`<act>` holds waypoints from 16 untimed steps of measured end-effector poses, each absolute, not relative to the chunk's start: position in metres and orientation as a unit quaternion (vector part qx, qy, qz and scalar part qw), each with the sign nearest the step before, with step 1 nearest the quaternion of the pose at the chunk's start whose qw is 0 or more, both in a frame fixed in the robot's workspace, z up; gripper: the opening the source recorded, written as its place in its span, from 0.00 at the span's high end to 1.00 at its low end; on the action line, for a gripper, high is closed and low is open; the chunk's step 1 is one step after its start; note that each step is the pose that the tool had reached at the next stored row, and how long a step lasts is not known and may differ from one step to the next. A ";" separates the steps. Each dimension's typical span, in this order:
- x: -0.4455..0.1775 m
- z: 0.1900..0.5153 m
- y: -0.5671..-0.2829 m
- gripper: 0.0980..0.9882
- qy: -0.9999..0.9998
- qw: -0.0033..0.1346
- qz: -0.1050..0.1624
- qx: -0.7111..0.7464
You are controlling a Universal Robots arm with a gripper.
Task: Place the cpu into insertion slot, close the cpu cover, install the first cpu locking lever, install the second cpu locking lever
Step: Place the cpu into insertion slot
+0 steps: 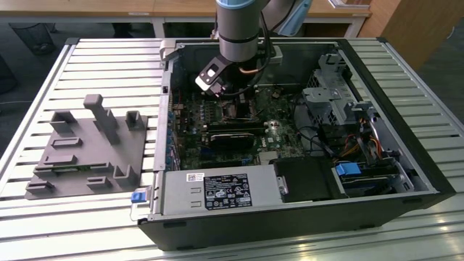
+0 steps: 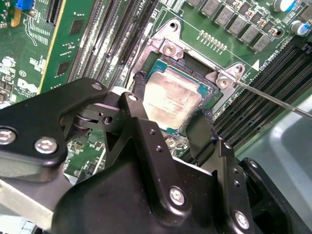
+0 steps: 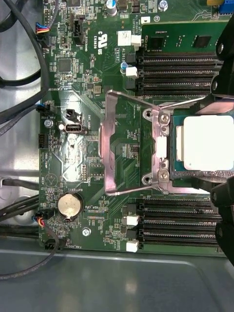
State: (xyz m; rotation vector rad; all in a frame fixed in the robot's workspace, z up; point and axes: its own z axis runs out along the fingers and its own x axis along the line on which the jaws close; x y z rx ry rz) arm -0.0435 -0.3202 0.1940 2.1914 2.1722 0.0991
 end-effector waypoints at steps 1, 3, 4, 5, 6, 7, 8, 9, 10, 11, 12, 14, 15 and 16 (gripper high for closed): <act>-0.044 0.194 -0.320 0.42 0.703 0.027 0.032 0.710; -0.044 0.194 -0.319 0.42 0.703 0.027 0.032 0.710; -0.044 0.193 -0.319 0.42 0.703 0.027 0.032 0.710; -0.044 0.193 -0.319 0.42 0.703 0.027 0.032 0.710; -0.043 0.193 -0.318 0.42 0.703 0.027 0.032 0.710; -0.044 0.193 -0.318 0.42 0.703 0.027 0.032 0.710; -0.044 0.193 -0.318 0.42 0.703 0.027 0.032 0.710; -0.044 0.193 -0.318 0.42 0.703 0.027 0.032 0.710; -0.044 0.193 -0.318 0.42 0.703 0.027 0.032 0.710; -0.044 0.193 -0.318 0.42 0.703 0.027 0.032 0.710; -0.044 0.193 -0.318 0.42 0.703 0.027 0.032 0.710; -0.044 0.193 -0.318 0.42 0.703 0.027 0.032 0.710; -0.044 0.194 -0.318 0.42 0.703 0.027 0.032 0.710; -0.044 0.195 -0.318 0.42 0.703 0.027 0.032 0.710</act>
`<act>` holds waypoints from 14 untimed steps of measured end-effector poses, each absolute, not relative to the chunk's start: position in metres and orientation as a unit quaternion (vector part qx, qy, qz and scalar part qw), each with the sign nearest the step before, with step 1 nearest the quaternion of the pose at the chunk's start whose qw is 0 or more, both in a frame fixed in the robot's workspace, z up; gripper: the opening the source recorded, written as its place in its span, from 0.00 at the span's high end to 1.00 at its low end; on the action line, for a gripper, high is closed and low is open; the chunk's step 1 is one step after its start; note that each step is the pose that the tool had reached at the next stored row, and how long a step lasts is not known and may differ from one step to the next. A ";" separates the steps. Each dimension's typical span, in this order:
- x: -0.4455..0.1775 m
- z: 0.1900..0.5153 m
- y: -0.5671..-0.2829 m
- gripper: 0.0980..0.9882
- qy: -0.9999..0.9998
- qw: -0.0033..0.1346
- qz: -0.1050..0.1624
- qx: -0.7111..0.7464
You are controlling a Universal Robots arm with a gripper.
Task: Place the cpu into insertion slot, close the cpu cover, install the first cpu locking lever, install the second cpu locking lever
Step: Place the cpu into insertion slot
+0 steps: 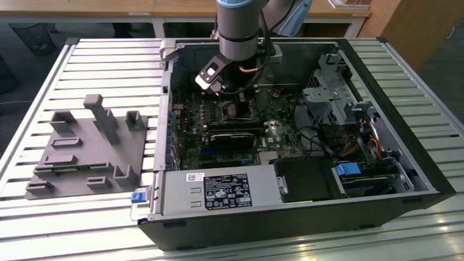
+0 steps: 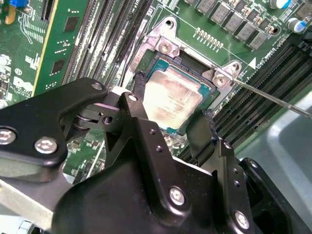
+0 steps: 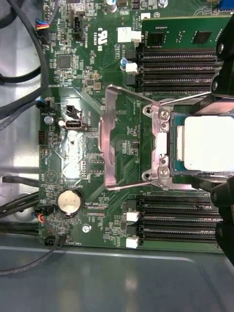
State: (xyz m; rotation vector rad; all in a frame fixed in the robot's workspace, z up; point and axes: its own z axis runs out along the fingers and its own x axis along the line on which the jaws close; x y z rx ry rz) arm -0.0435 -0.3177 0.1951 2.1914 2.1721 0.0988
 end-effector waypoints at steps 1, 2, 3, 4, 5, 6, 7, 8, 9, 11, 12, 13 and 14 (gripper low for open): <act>-0.044 0.196 -0.318 0.42 0.703 0.027 0.032 0.710; -0.044 0.197 -0.318 0.42 0.703 0.027 0.032 0.710; -0.044 0.199 -0.318 0.42 0.703 0.027 0.032 0.710; -0.044 0.200 -0.318 0.42 0.703 0.027 0.032 0.710; -0.044 0.203 -0.318 0.42 0.703 0.027 0.032 0.710; -0.044 0.205 -0.318 0.42 0.703 0.027 0.032 0.710; -0.044 0.207 -0.318 0.42 0.703 0.027 0.032 0.710; -0.044 0.209 -0.318 0.42 0.703 0.027 0.032 0.710; -0.044 0.211 -0.318 0.42 0.703 0.027 0.032 0.710; -0.044 0.215 -0.318 0.42 0.703 0.027 0.032 0.710; -0.044 0.216 -0.318 0.42 0.703 0.027 0.032 0.710; -0.044 0.216 -0.318 0.42 0.703 0.027 0.032 0.710; -0.044 0.217 -0.318 0.42 0.703 0.027 0.032 0.710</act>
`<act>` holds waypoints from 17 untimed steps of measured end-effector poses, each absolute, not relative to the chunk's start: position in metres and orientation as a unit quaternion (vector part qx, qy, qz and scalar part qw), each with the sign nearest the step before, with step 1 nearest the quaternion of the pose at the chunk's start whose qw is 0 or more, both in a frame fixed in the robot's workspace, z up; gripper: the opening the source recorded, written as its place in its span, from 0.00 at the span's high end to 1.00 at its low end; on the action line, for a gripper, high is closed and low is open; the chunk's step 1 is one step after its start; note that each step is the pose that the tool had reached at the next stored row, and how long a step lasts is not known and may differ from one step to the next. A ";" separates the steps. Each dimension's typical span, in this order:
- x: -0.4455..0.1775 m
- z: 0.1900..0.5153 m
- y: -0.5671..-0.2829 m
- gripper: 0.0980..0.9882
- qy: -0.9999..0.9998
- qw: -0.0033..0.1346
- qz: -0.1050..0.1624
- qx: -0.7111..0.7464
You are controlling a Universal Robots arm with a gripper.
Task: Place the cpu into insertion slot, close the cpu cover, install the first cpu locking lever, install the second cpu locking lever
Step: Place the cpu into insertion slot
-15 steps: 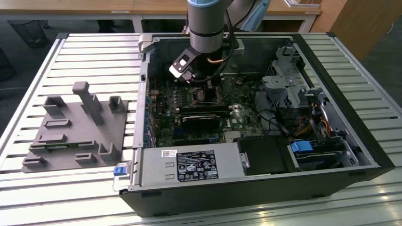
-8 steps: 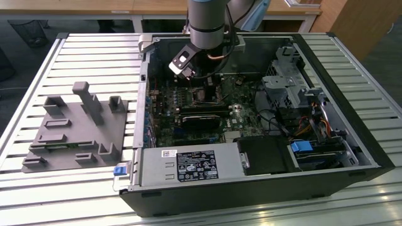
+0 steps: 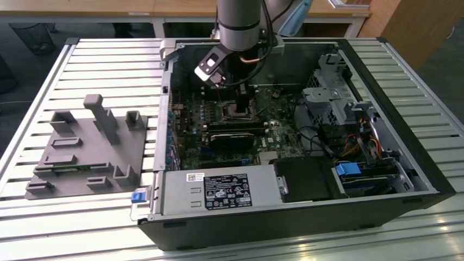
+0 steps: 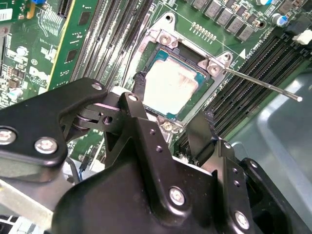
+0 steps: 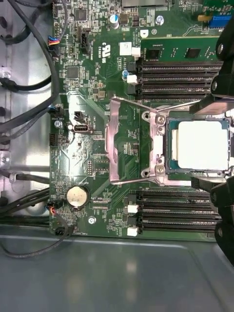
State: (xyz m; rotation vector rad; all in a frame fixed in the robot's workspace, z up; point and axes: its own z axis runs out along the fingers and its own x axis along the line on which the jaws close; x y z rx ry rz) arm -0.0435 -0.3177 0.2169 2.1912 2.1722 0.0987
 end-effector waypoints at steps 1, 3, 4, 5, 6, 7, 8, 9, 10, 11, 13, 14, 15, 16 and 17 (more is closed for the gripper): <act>-0.043 0.217 -0.318 0.44 0.703 0.027 0.032 0.710; -0.043 0.218 -0.318 0.51 0.703 0.027 0.032 0.710; -0.043 0.218 -0.318 0.51 0.703 0.027 0.032 0.710; -0.043 0.218 -0.319 0.51 0.703 0.027 0.032 0.710; -0.043 0.218 -0.319 0.58 0.703 0.027 0.032 0.710; -0.043 0.218 -0.320 0.64 0.703 0.027 0.032 0.710; -0.043 0.218 -0.321 0.71 0.703 0.027 0.032 0.710; -0.043 0.218 -0.322 0.71 0.703 0.027 0.032 0.710; -0.043 0.218 -0.323 0.77 0.703 0.027 0.032 0.710; -0.043 0.218 -0.324 0.77 0.703 0.027 0.032 0.710; -0.043 0.218 -0.325 0.90 0.703 0.027 0.032 0.710; -0.043 0.218 -0.325 0.97 0.703 0.027 0.032 0.710; -0.043 0.218 -0.325 0.97 0.703 0.027 0.032 0.710; -0.043 0.218 -0.325 0.99 0.703 0.027 0.032 0.710; -0.043 0.218 -0.325 0.99 0.703 0.027 0.032 0.710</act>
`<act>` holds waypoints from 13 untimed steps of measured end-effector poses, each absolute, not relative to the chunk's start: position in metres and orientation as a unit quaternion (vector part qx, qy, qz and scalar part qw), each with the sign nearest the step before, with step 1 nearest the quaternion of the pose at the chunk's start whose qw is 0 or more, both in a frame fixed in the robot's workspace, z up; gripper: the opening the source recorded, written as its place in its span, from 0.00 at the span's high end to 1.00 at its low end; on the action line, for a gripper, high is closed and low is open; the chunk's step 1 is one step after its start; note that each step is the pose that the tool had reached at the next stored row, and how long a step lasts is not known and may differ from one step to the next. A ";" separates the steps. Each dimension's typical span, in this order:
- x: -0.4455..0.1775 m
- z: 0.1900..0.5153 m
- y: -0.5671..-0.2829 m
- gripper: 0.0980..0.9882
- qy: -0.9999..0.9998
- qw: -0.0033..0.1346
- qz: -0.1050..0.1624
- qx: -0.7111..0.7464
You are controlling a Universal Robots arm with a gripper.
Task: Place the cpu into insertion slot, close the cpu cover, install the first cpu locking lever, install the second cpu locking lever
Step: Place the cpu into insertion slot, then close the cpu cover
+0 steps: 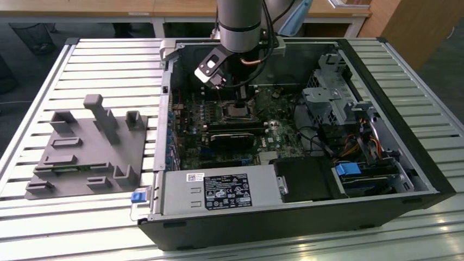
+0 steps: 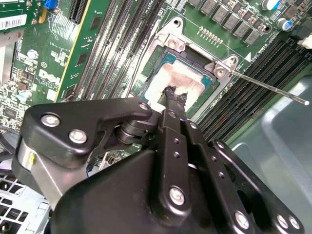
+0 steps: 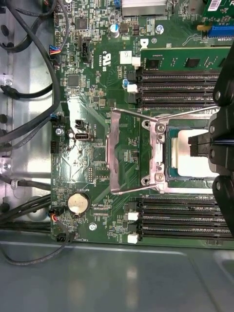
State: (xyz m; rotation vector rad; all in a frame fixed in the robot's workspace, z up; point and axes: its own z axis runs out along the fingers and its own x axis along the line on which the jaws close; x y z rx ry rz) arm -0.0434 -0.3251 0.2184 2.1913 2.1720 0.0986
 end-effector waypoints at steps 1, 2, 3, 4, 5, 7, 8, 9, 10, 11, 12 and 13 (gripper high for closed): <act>-0.043 0.218 -0.325 0.99 0.703 0.027 0.032 0.710; -0.043 0.218 -0.325 0.99 0.703 0.027 0.032 0.710; -0.043 0.219 -0.325 0.99 0.703 0.027 0.032 0.710; -0.043 0.219 -0.325 0.99 0.703 0.027 0.032 0.710; -0.043 0.219 -0.325 0.99 0.703 0.027 0.032 0.710; -0.043 0.219 -0.325 0.99 0.703 0.027 0.032 0.710; -0.043 0.219 -0.325 0.99 0.703 0.027 0.032 0.710; -0.043 0.220 -0.325 0.99 0.703 0.027 0.032 0.710; -0.043 0.220 -0.325 0.99 0.703 0.027 0.032 0.710; -0.043 0.220 -0.325 0.99 0.703 0.027 0.032 0.710; -0.043 0.220 -0.325 0.99 0.703 0.027 0.032 0.710; -0.044 0.221 -0.325 0.99 0.703 0.027 0.032 0.710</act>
